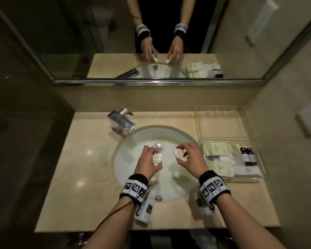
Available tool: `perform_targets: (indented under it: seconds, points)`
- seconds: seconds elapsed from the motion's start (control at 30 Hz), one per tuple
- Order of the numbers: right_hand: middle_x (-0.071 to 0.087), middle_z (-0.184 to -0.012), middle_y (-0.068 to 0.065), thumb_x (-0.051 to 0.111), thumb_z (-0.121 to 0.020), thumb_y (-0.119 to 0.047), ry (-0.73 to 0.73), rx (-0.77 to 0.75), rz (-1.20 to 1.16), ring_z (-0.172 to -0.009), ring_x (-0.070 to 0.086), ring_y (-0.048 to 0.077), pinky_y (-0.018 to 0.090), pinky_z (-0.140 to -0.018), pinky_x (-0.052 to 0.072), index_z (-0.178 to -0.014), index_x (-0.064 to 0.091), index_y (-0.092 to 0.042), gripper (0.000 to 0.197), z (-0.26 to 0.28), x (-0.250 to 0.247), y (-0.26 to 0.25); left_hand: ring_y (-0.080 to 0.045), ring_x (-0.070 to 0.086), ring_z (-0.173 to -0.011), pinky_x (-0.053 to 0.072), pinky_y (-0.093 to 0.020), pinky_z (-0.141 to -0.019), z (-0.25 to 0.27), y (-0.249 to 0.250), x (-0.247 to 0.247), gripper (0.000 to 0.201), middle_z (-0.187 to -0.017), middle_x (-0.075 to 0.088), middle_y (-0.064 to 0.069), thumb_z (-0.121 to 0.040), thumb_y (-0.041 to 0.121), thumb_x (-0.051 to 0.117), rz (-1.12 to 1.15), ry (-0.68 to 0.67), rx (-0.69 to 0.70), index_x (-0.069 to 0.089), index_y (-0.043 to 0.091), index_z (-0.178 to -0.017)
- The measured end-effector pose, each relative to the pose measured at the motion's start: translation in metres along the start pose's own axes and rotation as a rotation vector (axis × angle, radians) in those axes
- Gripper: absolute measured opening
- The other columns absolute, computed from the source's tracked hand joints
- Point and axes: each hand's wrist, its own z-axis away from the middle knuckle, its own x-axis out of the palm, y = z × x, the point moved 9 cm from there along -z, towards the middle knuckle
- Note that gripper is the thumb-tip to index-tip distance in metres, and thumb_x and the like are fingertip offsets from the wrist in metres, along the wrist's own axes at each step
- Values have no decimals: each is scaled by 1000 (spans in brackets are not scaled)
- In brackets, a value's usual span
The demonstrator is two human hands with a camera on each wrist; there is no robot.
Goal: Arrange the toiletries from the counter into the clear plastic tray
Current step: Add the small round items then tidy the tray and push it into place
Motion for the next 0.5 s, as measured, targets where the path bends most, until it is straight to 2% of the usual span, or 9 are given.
perform_targets:
  seconds: [0.07, 0.1, 0.17, 0.23, 0.27, 0.4, 0.5]
  points:
    - [53, -111, -5, 77, -76, -12, 73, 58, -16, -79, 58, 6, 14, -74, 47, -110, 64, -19, 38, 8, -41, 35, -12, 54, -82, 42, -6, -72, -15, 38, 31, 34, -105, 47, -1, -71, 10, 72, 12, -44, 72, 59, 13, -102]
    - [54, -111, -4, 78, -75, -11, 105, 77, -32, -80, 58, 8, 9, -74, 45, -111, 64, -18, 39, 12, -58, 50, -12, 54, -83, 44, -6, -71, -21, 55, 46, 33, -104, 48, -1, -71, 9, 73, 27, -61, 102, 59, 13, -101]
    - [56, -110, -1, 79, -74, -10, 164, 115, -76, -82, 59, 10, 4, -73, 44, -110, 64, -15, 39, 20, -90, 79, -12, 55, -86, 50, -14, -76, -32, 87, 74, 33, -104, 48, -1, -71, 7, 74, 63, -84, 145, 59, 13, -100]
    - [56, -110, -1, 80, -74, -11, 203, 153, -99, -80, 58, 7, 5, -70, 44, -110, 64, -14, 40, 28, -115, 105, -10, 55, -86, 53, -24, -82, -42, 114, 101, 33, -105, 47, 0, -72, 9, 74, 67, -110, 173, 60, 13, -102]
    - [55, -111, -2, 80, -74, -12, 214, 166, -98, -80, 56, 5, 7, -69, 44, -111, 63, -16, 41, 31, -126, 116, -9, 55, -86, 53, -25, -83, -45, 126, 114, 34, -105, 47, 0, -72, 11, 74, 69, -127, 190, 61, 12, -103]
    - [54, -112, -6, 79, -75, -12, 261, 199, -124, -80, 53, 3, 9, -70, 42, -112, 62, -21, 42, 39, -157, 153, -9, 55, -84, 50, -17, -77, -57, 168, 153, 39, -102, 47, 3, -68, 26, 77, 95, -165, 274, 62, 15, -102]
    - [55, -112, -8, 77, -74, -8, 304, 230, -148, -81, 54, 5, 8, -70, 42, -111, 63, -22, 42, 40, -171, 176, -8, 54, -81, 49, -14, -75, -66, 184, 176, 38, -103, 49, 5, -69, 17, 80, 43, -177, 292, 62, 18, -102]
